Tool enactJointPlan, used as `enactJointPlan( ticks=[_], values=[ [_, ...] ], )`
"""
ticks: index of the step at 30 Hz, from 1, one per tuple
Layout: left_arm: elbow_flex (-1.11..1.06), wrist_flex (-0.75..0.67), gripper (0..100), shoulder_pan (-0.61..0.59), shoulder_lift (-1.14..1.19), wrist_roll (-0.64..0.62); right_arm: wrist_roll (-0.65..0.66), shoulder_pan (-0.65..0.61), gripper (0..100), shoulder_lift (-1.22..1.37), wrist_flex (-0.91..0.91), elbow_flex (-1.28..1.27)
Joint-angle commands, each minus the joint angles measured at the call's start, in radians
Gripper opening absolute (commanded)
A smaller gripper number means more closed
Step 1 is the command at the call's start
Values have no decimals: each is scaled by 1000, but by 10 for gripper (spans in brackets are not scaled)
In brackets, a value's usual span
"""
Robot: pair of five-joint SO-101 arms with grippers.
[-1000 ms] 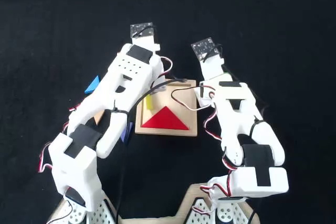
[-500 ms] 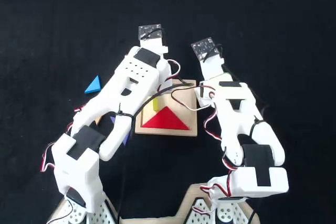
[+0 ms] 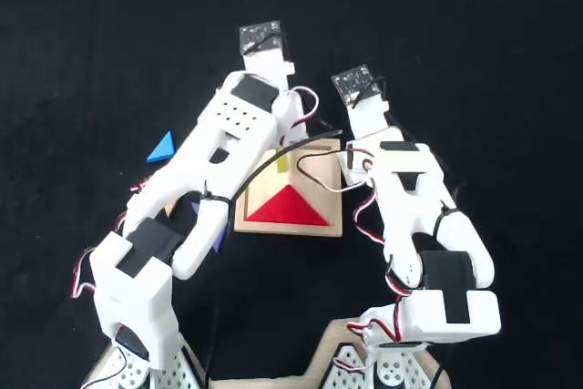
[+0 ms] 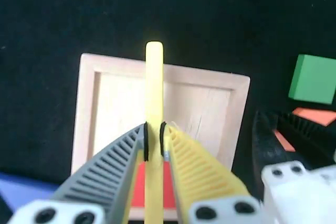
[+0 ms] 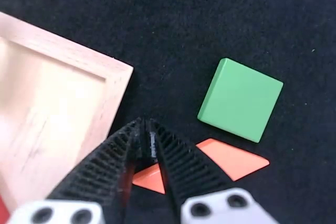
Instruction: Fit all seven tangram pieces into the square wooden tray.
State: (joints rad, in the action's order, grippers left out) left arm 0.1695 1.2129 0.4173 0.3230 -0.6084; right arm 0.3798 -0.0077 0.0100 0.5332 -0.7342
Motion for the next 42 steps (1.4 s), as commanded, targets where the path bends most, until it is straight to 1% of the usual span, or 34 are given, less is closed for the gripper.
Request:
enactJointPlan(
  ticks=[1, 5, 13, 21, 23, 28, 30, 33, 35, 37, 39, 42],
  values=[
    [-73, -143, 30, 4, -48, -11, 12, 20, 11, -2, -21, 35],
    [-128, -158, 30, 12, -49, -35, 12, 20, 11, -2, -21, 35],
    [-203, -152, 32, 21, -49, -34, 14, 20, 11, -2, -21, 35],
    [-130, 32, 37, -8, -49, -15, 14, 20, 11, -2, -21, 35],
    [-128, 49, 71, -12, -49, 14, 14, 20, 11, -2, -21, 35],
    [-128, 64, 197, -13, -49, 75, 14, 20, 11, -2, -21, 35],
    [-117, 55, 210, -13, -52, 109, 14, 20, 11, -2, -21, 35],
    [-81, 41, 198, 1, -64, 199, 14, 20, 11, -2, -21, 35],
    [-67, -15, 190, -4, -61, 258, 14, 20, 11, -2, -21, 35],
    [-67, -78, 188, -39, -60, 298, 14, 20, 11, -2, -21, 33],
    [-93, -137, 188, -61, -48, 290, 14, 20, 11, -2, -21, 33],
    [-139, -199, 188, -38, -18, 284, 5, 38, 11, -18, -21, 31]
  ],
)
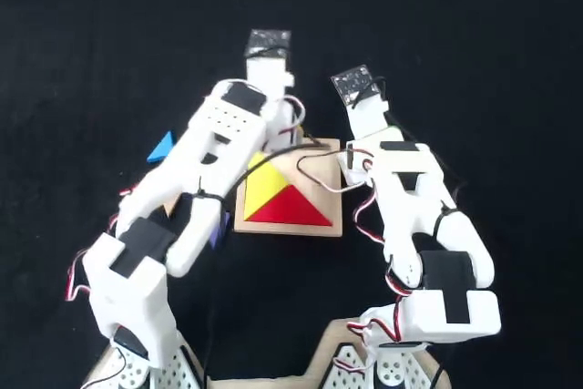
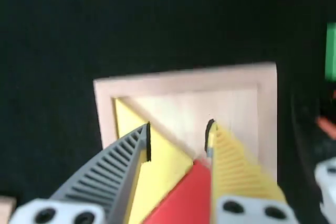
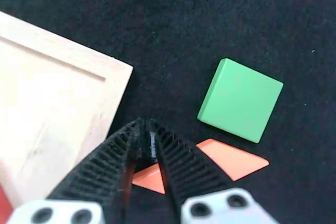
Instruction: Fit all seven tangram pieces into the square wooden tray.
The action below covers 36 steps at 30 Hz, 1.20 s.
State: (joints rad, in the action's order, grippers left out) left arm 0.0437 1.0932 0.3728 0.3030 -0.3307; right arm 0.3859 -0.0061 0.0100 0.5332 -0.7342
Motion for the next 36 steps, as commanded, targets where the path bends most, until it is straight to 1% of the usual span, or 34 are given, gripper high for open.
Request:
enactJointPlan(
  ticks=[1, 2, 4, 6, 7, 10, 12, 14, 17, 18, 19, 22, 24, 28, 34, 36],
  values=[
    [-24, -87, 188, 22, 11, 6, -3, 68, 11, -30, -32, 35],
    [-25, -87, 188, 41, 21, 9, -26, 109, 11, -44, -57, 30],
    [-27, -89, 188, 76, 44, 12, -138, 181, 11, -73, -121, 4],
    [-8, -91, 188, 97, 68, 14, -224, 226, 11, -102, -175, -30],
    [2, -97, 188, 102, 77, 31, -238, 233, 11, -117, -192, -45],
    [45, -92, 188, 111, 126, 97, -239, 232, 11, -140, -233, -85],
    [65, -80, 188, 113, 166, 97, -239, 232, 11, -142, -250, -90],
    [94, -35, 175, 113, 203, 97, -239, 232, 11, -140, -255, -93],
    [143, 37, 76, 111, 249, 107, -239, 230, 11, -140, -255, -93],
    [165, 60, 39, 110, 261, 121, -239, 227, 11, -140, -255, -93],
    [185, 86, 24, 110, 275, 147, -239, 219, 11, -140, -255, -93],
    [236, 160, 45, 117, 302, 201, -239, 209, 11, -140, -255, -94],
    [254, 190, 29, 120, 319, 213, -238, 210, 11, -140, -255, -94],
    [262, 245, 30, 117, 339, 219, -238, 210, 11, -105, -255, -71],
    [268, 255, 30, 114, 330, 219, -239, 210, 11, -41, -233, -19],
    [314, 256, 30, 117, 328, 216, -239, 210, 11, -38, -204, -4]
  ],
)
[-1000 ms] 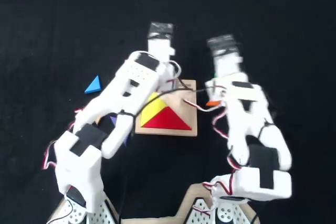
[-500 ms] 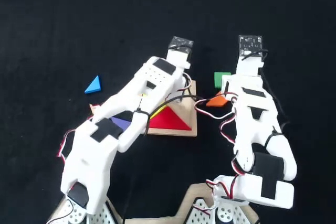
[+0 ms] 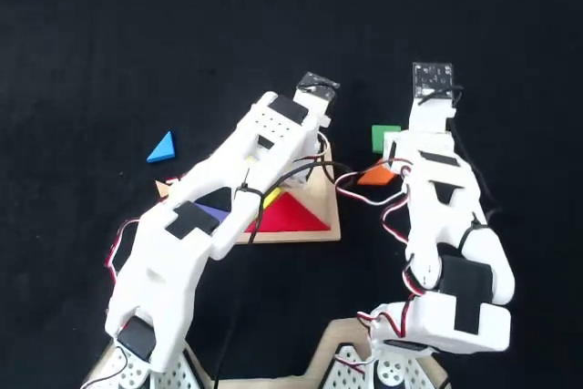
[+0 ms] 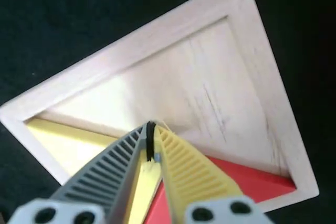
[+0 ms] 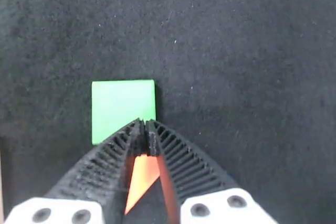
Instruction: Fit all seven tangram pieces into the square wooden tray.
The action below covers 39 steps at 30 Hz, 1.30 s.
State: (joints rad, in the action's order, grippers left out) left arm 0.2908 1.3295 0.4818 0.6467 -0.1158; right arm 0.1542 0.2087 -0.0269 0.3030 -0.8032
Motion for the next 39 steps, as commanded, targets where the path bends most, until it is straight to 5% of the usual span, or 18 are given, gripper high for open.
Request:
enactJointPlan(
  ticks=[1, 9, 28, 34, 39],
  values=[
    [90, 18, 30, 8, -11, 2, -8, -5, 11, 1, 32, 70],
    [170, 15, 33, 21, -3, 0, -6, -5, 11, 4, 37, 73],
    [-16, 18, 30, 35, -14, 3, 34, -26, 11, 5, 38, 73],
    [179, 124, 33, 16, -14, 5, 34, -26, 11, 5, 38, 73],
    [572, 388, 53, -96, -23, 5, 34, -25, 11, 5, 37, 73]
  ],
)
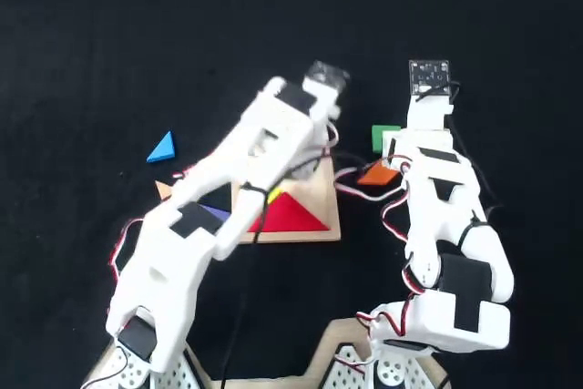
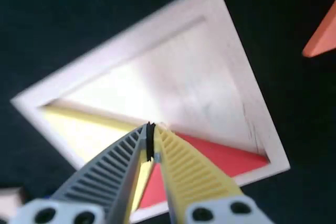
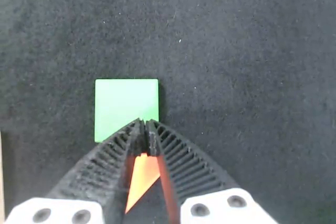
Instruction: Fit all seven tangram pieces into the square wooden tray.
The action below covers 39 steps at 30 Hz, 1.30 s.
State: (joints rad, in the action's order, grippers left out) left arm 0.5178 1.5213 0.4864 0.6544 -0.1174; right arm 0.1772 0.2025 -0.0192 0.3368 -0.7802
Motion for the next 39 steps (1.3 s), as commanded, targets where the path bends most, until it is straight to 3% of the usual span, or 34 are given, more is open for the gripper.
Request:
enactJointPlan(
  ticks=[1, 4, 7, 14, 24, 28, 35, 39],
  values=[
    [432, 244, 83, -137, -38, 6, 11, -18, 11, -2, 3, 50],
    [555, 242, 216, -277, -103, 38, 11, -20, 11, -2, 3, 50],
    [533, 242, 327, -394, -213, 44, 11, -18, 11, -2, 3, 50],
    [269, 241, 332, -553, -488, 55, 11, -20, 11, -2, 2, 50],
    [-134, 238, 332, -680, -1007, 292, 11, -21, 11, -1, 0, 48],
    [-352, 229, 332, -760, -1132, 322, 11, -21, 11, -1, 0, 48],
    [-872, -41, 332, -931, -1154, 305, 11, -21, 11, -1, 0, 47],
    [-1101, -186, 332, -946, -1162, 209, 11, -20, 15, -1, 6, 50]
  ],
)
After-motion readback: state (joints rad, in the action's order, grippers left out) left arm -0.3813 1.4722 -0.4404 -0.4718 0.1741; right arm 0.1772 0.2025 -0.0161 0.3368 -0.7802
